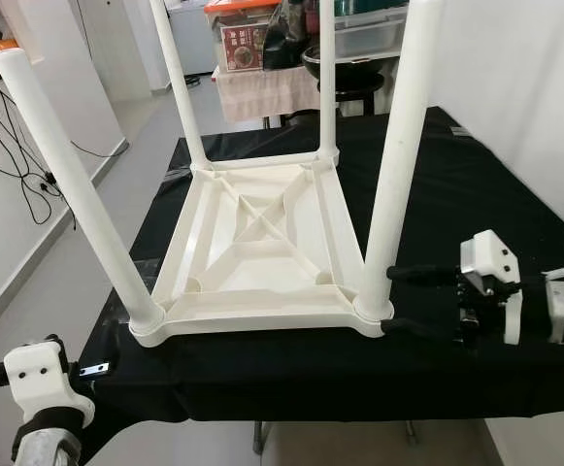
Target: Building children table
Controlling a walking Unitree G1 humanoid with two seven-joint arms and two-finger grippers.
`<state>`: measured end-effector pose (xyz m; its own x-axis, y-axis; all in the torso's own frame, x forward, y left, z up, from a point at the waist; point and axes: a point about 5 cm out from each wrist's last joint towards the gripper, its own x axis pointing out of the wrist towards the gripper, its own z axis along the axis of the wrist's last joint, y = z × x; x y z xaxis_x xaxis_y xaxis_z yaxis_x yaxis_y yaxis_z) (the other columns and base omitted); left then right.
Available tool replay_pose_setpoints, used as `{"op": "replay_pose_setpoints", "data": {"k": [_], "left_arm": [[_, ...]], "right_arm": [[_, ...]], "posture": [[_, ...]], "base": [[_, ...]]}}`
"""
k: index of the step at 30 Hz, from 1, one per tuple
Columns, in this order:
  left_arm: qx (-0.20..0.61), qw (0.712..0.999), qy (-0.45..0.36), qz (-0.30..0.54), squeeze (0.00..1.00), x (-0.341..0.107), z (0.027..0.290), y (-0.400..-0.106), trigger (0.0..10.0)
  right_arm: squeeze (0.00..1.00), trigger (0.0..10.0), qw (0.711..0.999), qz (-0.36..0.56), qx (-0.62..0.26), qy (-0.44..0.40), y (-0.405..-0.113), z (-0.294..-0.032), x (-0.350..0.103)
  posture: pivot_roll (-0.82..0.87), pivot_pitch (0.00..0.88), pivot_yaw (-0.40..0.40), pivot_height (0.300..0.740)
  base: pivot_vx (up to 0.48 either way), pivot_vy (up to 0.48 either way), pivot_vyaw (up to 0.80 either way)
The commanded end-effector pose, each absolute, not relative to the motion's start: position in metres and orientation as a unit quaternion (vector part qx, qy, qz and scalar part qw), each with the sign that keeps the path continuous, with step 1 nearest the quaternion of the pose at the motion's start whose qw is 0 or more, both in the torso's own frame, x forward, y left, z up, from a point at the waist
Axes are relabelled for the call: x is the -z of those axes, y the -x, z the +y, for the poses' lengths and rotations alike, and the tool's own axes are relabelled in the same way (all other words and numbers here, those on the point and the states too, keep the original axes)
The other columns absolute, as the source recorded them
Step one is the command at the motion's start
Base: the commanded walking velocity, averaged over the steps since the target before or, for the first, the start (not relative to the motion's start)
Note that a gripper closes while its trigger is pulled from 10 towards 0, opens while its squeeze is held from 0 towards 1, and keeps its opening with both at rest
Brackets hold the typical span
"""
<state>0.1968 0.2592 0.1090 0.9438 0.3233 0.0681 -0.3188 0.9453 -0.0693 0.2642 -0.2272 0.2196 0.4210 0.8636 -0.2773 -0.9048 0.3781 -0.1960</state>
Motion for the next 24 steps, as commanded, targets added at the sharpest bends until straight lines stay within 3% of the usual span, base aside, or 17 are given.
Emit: {"op": "replay_pose_setpoints", "data": {"k": [1,16,24], "left_arm": [[-0.166,0.985,0.021,-0.042,1.0,-0.109,0.264,-0.195,10.0],[-0.119,0.991,0.006,-0.06,1.0,-0.117,0.271,-0.213,10.0],[-0.109,0.992,0.01,-0.069,1.0,-0.121,0.271,-0.219,10.0]], "right_arm": [[0.0,10.0,0.825,0.049,-0.54,0.158,-0.263,-0.224,-0.226],[0.0,10.0,0.859,-0.059,-0.498,0.104,-0.284,-0.213,-0.266],[0.0,10.0,0.863,-0.052,-0.49,0.108,-0.285,-0.216,-0.266]], "posture": [[-0.08,0.0,0.078,0.74],[-0.09,0.0,0.077,0.74],[-0.1,0.0,0.075,0.74]], "base": [[0.0,0.0,0.0],[0.0,0.0,0.0],[0.0,0.0,0.0]]}}
